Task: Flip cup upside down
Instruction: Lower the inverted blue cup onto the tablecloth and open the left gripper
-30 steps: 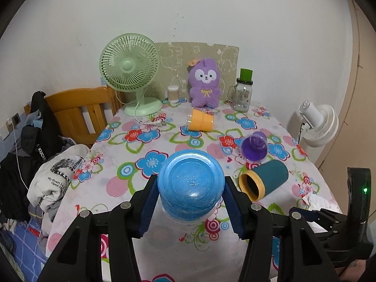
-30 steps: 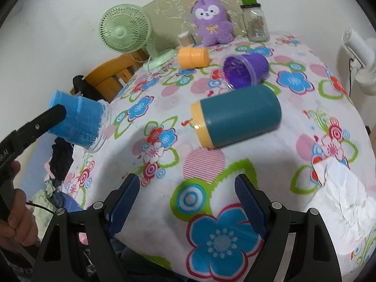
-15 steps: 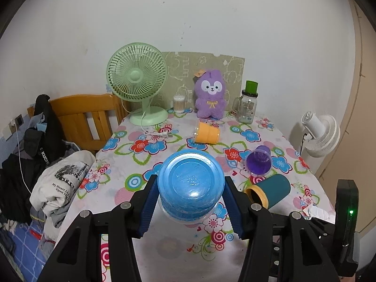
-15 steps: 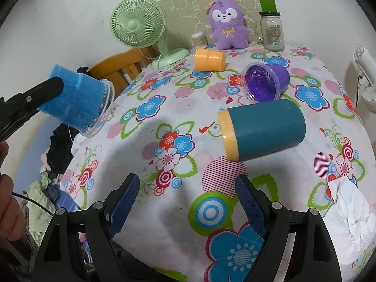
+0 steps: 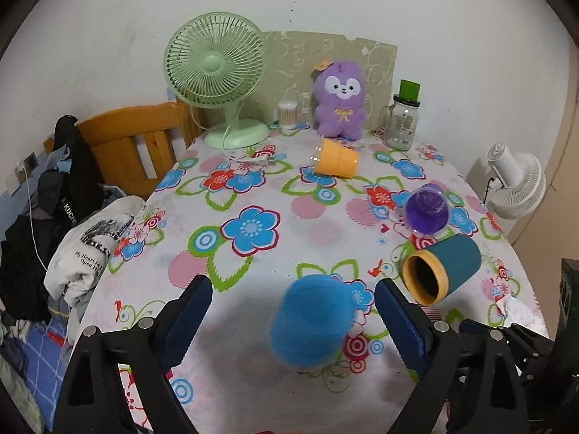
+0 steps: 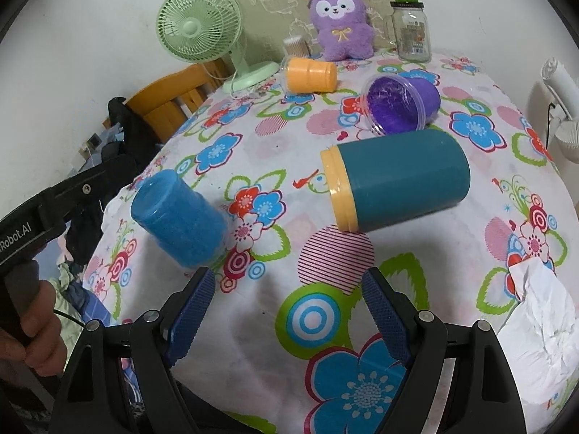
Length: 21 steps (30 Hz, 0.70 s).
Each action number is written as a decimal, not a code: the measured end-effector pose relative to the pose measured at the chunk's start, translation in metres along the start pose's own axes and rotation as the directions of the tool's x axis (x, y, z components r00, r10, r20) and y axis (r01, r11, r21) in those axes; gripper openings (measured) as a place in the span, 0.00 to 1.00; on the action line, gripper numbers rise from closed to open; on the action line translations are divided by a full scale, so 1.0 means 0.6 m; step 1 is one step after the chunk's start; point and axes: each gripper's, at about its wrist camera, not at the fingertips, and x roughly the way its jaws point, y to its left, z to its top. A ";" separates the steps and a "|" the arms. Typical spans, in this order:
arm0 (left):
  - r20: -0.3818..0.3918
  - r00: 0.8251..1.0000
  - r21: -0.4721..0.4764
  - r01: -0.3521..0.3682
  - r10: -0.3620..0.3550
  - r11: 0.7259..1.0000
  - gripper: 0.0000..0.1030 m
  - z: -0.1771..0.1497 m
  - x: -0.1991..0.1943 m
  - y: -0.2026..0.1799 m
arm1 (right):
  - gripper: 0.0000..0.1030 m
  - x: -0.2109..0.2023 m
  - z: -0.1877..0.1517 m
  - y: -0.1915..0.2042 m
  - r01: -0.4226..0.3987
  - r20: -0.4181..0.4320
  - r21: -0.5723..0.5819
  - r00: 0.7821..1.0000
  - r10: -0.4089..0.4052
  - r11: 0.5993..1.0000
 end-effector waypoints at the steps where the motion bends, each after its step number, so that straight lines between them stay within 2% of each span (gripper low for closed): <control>1: -0.004 1.000 0.000 0.002 -0.002 1.000 0.93 0.000 0.001 0.000 | 0.83 0.002 0.000 -0.001 0.001 -0.003 0.003 1.000 -0.001 1.000; 6: 0.002 1.000 0.006 0.002 -0.002 1.000 0.98 0.001 -0.002 0.000 | 0.83 0.004 -0.001 -0.001 0.001 -0.004 0.004 1.000 -0.001 1.000; 21: 0.024 1.000 0.000 0.002 -0.002 1.000 0.99 0.002 -0.020 0.007 | 0.83 -0.002 0.011 0.021 0.005 0.013 -0.021 1.000 -0.004 1.000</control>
